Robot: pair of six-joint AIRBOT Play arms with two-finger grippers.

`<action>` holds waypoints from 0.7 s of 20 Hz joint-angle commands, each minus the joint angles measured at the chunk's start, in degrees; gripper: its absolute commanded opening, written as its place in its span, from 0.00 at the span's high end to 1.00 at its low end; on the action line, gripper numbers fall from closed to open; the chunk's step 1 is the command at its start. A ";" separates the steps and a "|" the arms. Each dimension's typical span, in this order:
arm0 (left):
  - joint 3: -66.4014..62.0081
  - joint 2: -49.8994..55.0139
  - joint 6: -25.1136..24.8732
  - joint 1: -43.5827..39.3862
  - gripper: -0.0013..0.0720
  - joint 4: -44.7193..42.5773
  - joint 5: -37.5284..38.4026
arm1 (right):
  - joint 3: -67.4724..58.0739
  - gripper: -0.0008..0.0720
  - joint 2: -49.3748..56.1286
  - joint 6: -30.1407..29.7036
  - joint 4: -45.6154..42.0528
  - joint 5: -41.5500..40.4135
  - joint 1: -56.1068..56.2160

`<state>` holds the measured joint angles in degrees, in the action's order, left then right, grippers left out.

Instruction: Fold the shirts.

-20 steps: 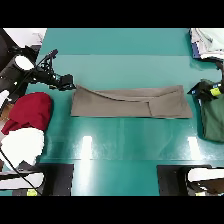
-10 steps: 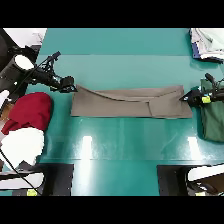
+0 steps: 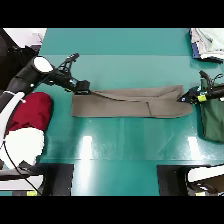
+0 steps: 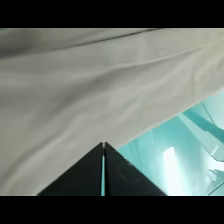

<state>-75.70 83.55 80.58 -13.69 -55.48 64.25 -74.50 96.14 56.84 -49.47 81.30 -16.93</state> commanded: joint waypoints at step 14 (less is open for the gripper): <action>-32.63 34.91 0.57 -18.40 0.95 2.78 -4.28 | -34.69 0.96 -6.91 17.88 6.27 9.92 29.35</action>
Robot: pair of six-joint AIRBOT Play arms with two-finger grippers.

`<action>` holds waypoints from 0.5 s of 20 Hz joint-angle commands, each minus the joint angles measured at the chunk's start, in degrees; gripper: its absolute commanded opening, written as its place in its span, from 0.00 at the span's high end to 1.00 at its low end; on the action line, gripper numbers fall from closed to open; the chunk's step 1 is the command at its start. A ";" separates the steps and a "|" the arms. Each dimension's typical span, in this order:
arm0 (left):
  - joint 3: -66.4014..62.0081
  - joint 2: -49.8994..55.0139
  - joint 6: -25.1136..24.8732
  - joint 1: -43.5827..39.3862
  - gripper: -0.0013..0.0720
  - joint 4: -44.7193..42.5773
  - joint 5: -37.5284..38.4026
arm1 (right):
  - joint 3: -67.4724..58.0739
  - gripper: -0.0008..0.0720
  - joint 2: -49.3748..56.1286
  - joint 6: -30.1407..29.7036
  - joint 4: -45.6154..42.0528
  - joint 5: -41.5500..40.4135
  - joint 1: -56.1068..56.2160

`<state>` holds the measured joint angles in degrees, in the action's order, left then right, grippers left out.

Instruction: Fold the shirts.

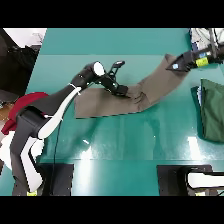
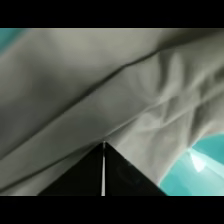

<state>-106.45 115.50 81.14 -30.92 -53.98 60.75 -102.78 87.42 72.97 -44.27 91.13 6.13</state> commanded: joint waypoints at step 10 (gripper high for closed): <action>-1.95 -2.12 -0.11 3.28 0.95 -3.08 2.89 | -11.72 0.96 8.46 2.03 0.63 0.76 14.32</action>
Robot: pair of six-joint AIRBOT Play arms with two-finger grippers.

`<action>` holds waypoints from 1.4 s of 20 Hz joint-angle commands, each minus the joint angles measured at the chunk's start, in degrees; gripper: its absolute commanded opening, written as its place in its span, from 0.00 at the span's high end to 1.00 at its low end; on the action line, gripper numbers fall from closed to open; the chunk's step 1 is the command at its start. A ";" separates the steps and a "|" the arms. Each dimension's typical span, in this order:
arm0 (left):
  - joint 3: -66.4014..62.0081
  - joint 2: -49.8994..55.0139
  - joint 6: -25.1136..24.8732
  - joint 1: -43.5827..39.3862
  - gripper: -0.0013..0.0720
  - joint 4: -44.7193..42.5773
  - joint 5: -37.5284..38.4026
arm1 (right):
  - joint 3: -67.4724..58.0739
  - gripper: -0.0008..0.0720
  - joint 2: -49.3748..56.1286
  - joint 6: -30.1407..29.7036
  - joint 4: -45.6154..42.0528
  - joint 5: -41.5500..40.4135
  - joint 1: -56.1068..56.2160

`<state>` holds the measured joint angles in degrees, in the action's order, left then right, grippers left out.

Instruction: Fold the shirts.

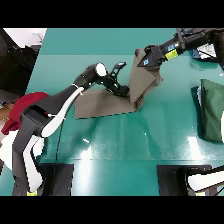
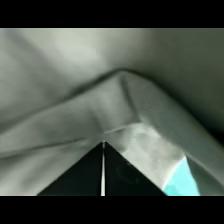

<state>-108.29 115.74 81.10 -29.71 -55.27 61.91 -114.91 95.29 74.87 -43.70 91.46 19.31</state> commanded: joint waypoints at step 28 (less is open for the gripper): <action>1.64 -32.22 -0.55 32.20 0.95 -8.41 16.61 | 28.30 0.28 -2.99 -1.16 -10.51 -15.12 1.40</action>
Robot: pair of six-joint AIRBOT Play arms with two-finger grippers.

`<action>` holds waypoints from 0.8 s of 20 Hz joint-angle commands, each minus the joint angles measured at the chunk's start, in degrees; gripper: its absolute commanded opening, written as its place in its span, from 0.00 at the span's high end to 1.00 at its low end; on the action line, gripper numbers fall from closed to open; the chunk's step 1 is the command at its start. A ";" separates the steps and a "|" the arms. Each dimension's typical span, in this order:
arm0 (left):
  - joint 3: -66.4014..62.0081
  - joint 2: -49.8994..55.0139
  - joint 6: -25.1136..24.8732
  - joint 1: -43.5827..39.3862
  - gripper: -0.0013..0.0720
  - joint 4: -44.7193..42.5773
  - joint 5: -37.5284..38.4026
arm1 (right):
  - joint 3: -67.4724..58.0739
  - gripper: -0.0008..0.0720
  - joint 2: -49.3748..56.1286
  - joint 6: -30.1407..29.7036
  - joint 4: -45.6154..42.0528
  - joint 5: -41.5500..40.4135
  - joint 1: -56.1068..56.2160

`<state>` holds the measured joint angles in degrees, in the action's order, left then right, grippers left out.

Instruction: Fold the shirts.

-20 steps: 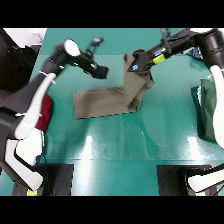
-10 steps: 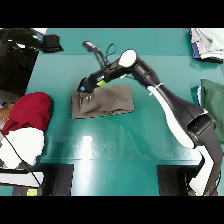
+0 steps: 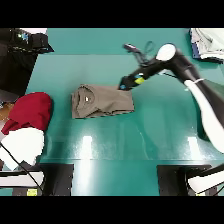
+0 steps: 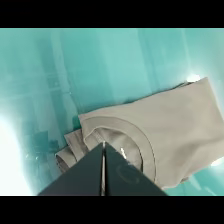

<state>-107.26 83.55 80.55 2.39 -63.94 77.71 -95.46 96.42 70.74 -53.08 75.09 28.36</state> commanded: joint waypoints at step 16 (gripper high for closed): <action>0.61 0.02 -0.02 0.09 0.95 0.59 0.37 | 5.55 0.40 16.98 -1.14 22.08 -4.96 -3.61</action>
<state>-106.67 83.55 80.53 2.48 -63.44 78.11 -85.06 109.54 69.87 -32.71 70.24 21.74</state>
